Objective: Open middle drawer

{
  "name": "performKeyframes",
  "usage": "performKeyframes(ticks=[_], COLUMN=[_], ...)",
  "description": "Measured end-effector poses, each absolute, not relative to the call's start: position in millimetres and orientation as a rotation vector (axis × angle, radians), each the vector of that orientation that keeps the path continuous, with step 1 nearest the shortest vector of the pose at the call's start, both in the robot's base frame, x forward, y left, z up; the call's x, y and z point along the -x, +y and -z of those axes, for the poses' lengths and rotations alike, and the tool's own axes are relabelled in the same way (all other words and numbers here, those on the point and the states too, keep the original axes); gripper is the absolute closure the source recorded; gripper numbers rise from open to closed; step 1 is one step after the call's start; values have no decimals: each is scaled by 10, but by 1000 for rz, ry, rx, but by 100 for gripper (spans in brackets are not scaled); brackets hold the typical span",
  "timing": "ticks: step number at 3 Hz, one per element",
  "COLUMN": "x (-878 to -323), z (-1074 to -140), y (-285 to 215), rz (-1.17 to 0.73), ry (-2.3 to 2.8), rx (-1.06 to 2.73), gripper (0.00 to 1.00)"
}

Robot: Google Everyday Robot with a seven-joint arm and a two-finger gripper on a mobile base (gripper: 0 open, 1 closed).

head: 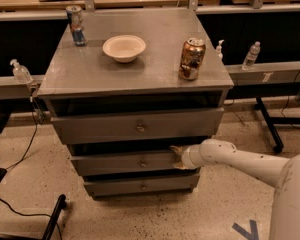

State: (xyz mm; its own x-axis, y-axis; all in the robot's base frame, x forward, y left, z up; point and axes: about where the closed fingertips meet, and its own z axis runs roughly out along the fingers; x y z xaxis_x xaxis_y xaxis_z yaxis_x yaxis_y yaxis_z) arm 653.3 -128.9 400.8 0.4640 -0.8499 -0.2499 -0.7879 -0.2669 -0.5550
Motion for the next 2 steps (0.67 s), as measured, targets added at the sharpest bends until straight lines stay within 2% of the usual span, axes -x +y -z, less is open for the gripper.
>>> performKeyframes(ticks=[1,2], x=[-6527,-6527], z=[-4021,-4042], y=[-1282,-1282], rz=[122,122], ry=[1352,1352], rx=[2090,2090], gripper=[59,57])
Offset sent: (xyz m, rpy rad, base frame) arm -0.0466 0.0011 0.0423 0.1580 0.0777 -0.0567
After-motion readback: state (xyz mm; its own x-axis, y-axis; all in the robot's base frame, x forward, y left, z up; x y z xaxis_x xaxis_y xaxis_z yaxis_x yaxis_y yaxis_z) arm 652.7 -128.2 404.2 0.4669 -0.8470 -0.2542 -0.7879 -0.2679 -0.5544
